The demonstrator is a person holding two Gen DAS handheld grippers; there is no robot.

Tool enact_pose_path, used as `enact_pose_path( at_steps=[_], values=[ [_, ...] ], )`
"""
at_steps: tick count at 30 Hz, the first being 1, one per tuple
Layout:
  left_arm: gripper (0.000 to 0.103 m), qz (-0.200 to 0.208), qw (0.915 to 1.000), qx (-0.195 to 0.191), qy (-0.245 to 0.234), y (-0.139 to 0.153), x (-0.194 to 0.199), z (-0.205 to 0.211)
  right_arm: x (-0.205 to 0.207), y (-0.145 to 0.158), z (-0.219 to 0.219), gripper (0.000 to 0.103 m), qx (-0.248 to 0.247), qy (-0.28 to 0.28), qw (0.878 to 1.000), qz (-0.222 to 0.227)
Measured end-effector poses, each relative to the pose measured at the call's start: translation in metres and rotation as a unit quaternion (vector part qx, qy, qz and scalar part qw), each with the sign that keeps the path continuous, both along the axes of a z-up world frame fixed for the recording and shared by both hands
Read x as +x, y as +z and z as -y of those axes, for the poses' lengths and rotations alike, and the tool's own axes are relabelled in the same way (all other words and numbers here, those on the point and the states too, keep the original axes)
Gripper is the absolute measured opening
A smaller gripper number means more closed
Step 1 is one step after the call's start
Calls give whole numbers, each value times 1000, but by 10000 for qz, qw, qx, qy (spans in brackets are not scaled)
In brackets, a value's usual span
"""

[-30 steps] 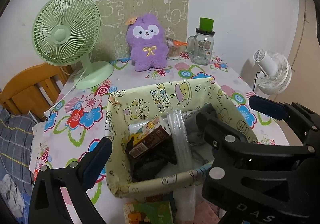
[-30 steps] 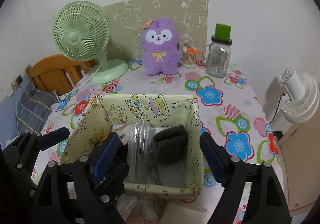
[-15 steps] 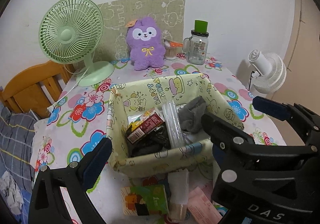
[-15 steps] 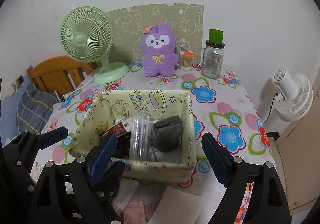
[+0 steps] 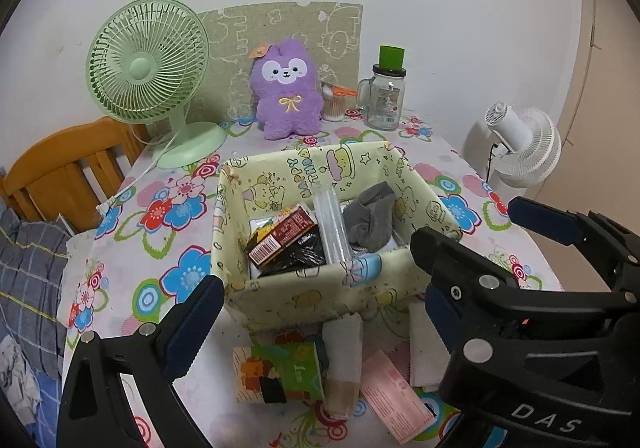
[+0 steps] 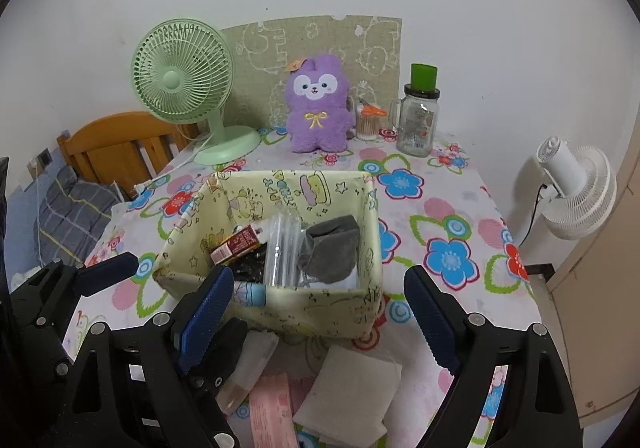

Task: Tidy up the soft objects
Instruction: 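Withdraw both tools from the box toward the items in front of it, then grasp the white paper-wrapped roll with the left tool while the right tool grasps the white folded pad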

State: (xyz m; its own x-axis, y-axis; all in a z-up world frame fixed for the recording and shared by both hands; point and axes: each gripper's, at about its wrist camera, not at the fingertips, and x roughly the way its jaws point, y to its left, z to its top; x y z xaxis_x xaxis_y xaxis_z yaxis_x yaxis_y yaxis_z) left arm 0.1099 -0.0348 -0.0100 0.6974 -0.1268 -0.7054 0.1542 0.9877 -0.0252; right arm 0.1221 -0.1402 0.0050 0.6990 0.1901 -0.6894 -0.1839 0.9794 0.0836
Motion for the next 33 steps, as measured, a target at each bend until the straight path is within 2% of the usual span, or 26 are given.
enact_pose_path(
  at_steps=[13, 33],
  values=[
    [103, -18, 10000, -36, 9, -11, -23, 0, -22, -11, 6, 89, 64, -87, 9999, -95],
    [103, -218, 9998, -4, -20, -45, -39, -1, -46, -44, 10, 89, -56, -330, 9991, -257]
  ],
)
